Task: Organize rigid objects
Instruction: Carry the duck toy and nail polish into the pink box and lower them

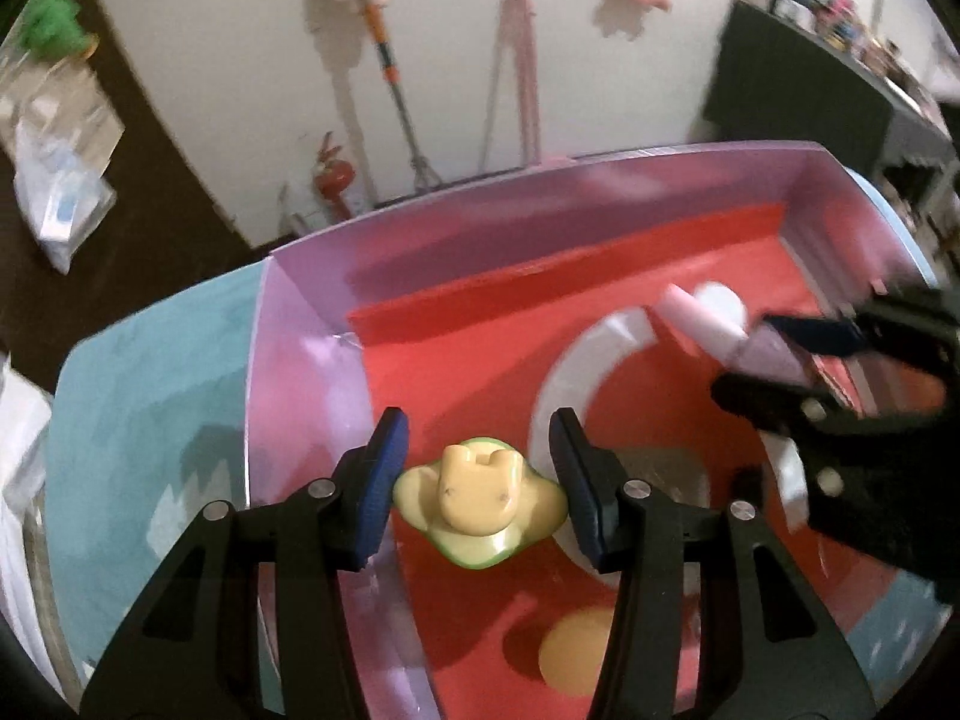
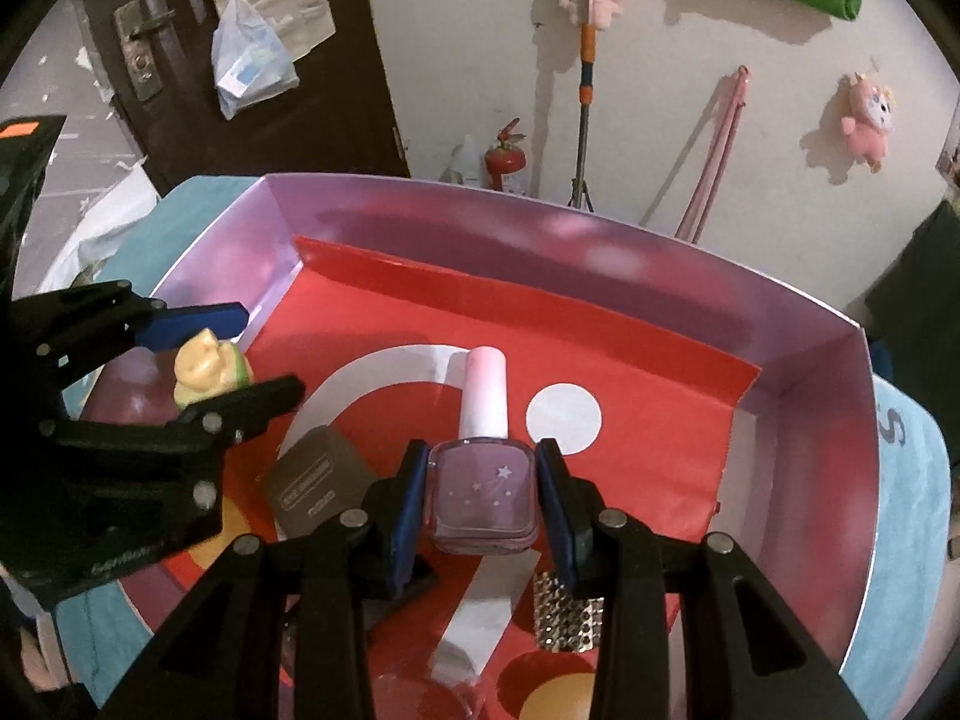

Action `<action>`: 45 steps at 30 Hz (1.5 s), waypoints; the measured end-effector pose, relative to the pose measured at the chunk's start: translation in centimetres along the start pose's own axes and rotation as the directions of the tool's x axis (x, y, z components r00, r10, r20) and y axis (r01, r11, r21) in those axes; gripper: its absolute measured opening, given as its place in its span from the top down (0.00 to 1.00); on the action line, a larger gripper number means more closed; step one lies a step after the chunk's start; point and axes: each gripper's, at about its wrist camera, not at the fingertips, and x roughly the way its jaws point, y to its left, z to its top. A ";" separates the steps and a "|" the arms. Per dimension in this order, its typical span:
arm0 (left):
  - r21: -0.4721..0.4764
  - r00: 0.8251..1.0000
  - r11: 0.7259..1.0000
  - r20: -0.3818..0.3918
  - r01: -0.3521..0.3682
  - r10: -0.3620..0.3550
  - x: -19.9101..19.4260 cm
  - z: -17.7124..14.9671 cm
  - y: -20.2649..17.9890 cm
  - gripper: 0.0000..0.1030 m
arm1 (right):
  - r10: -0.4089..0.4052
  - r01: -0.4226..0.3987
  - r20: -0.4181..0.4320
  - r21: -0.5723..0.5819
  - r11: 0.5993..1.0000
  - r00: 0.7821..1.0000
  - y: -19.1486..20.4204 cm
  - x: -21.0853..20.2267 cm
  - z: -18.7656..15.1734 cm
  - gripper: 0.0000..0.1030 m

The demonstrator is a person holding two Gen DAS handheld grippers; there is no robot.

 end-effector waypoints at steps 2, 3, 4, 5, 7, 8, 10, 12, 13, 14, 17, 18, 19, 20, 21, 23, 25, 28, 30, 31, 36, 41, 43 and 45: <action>-0.034 1.000 0.999 0.001 -0.026 0.026 0.6 0.2 0.4 0.54 | 0.010 -0.010 -0.009 0.014 1.000 1.000 -0.3 0.4 0.0 0.63; -0.033 0.999 0.999 0.005 -0.040 0.041 0.7 0.3 0.3 0.54 | 0.009 -0.008 -0.014 0.014 1.000 1.000 -0.3 0.6 0.0 0.63; -0.034 0.999 0.998 0.007 -0.053 0.053 0.8 0.3 0.3 0.54 | 0.002 -0.002 -0.018 0.008 1.000 1.000 -0.2 0.7 -0.1 0.63; -0.034 0.998 0.998 0.009 -0.058 0.058 0.9 0.3 0.2 0.54 | -0.003 0.003 -0.020 0.001 1.000 1.000 -0.1 0.8 0.0 0.63; -0.030 0.998 0.998 0.009 -0.059 0.059 0.9 0.3 0.1 0.54 | -0.007 0.007 -0.024 -0.009 1.000 1.000 0.0 0.9 -0.1 0.63; -0.033 0.999 0.998 0.010 -0.053 0.053 0.8 0.2 0.2 0.54 | -0.008 0.008 -0.024 -0.013 1.000 1.000 0.1 0.9 0.0 0.63; -0.038 0.999 0.998 0.010 -0.043 0.043 0.8 -0.1 0.3 0.54 | -0.013 0.013 -0.023 -0.023 1.000 1.000 0.3 0.9 -0.1 0.63; -0.030 0.999 0.999 0.005 -0.034 0.035 0.9 -0.3 0.4 0.54 | -0.016 0.015 -0.026 -0.029 0.999 1.000 0.5 1.0 0.0 0.63; -0.023 1.000 0.999 0.003 -0.025 0.025 0.7 -0.5 0.4 0.54 | -0.019 0.019 -0.026 -0.033 0.999 0.999 0.6 1.0 -0.1 0.63; -0.020 1.000 1.000 0.001 -0.020 0.020 0.5 -0.7 0.4 0.54 | -0.022 0.021 -0.027 -0.037 0.999 0.999 0.7 1.1 -0.1 0.63; -0.010 1.000 1.000 -0.001 -0.004 0.004 -0.3 -1.1 0.1 0.54 | -0.025 0.024 -0.027 -0.039 0.999 0.999 1.0 1.2 0.0 0.63; -0.003 1.000 1.000 0.005 -0.006 0.006 -0.5 -1.3 -0.1 0.54 | -0.025 0.024 -0.027 -0.040 0.999 0.999 1.0 1.2 -0.1 0.63; 0.006 1.000 1.000 0.016 -0.020 0.019 -0.8 -1.4 -0.3 0.54 | -0.026 0.025 -0.027 -0.042 0.999 0.999 1.0 1.2 -0.1 0.63; 0.014 0.999 0.999 0.025 -0.029 0.029 -1.0 -1.5 -0.3 0.54 | -0.026 0.025 -0.026 -0.043 0.999 0.999 1.0 1.2 -0.2 0.63; 0.017 0.999 1.000 0.027 -0.026 0.026 -0.9 -1.5 -0.4 0.54 | -0.026 0.025 -0.027 -0.042 0.999 0.999 1.0 1.2 -0.2 0.63; 0.017 1.000 1.000 0.004 -0.012 0.012 -0.6 -1.6 -0.5 0.54 | -0.026 0.025 -0.027 -0.042 0.999 0.999 1.0 1.2 -0.2 0.63; 0.027 1.000 0.999 0.000 -0.020 0.020 -0.3 -1.6 -0.8 0.54 | -0.025 0.024 -0.027 -0.040 0.999 0.999 1.0 1.2 -0.2 0.63; 0.042 1.000 0.999 -0.012 -0.024 0.025 0.3 -1.6 -1.3 0.54 | -0.028 0.026 -0.027 -0.047 0.999 0.999 1.0 1.2 -0.3 0.63; 0.039 1.000 0.999 -0.012 -0.025 0.026 0.4 -1.7 -1.4 0.54 | -0.028 0.027 -0.031 -0.047 0.999 0.999 1.0 1.4 -0.4 0.63; 0.039 1.000 0.999 -0.009 -0.025 0.026 0.3 -1.7 -1.4 0.54 | -0.031 0.029 -0.033 -0.048 0.998 0.999 1.0 1.5 -0.4 0.63; 0.048 1.000 0.998 -0.009 -0.027 0.027 0.1 -1.7 -1.6 0.54 | -0.043 0.041 -0.037 -0.057 0.998 0.998 1.1 1.8 -0.6 0.63; 0.059 1.000 0.998 -0.011 -0.024 0.025 0.0 -2.0 -1.2 0.54 | -0.049 0.046 -0.042 -0.061 0.997 0.998 1.1 1.8 -0.5 0.63; 0.069 1.000 0.997 -0.009 -0.027 0.028 -0.1 -2.2 -1.5 0.54 | -0.053 0.050 -0.044 -0.063 0.997 0.998 1.2 1.8 -0.5 0.63; 0.069 1.000 0.997 -0.012 -0.027 0.028 0.0 -2.2 -1.5 0.54 | -0.057 0.054 -0.046 -0.067 0.996 0.997 1.4 1.9 -0.5 0.63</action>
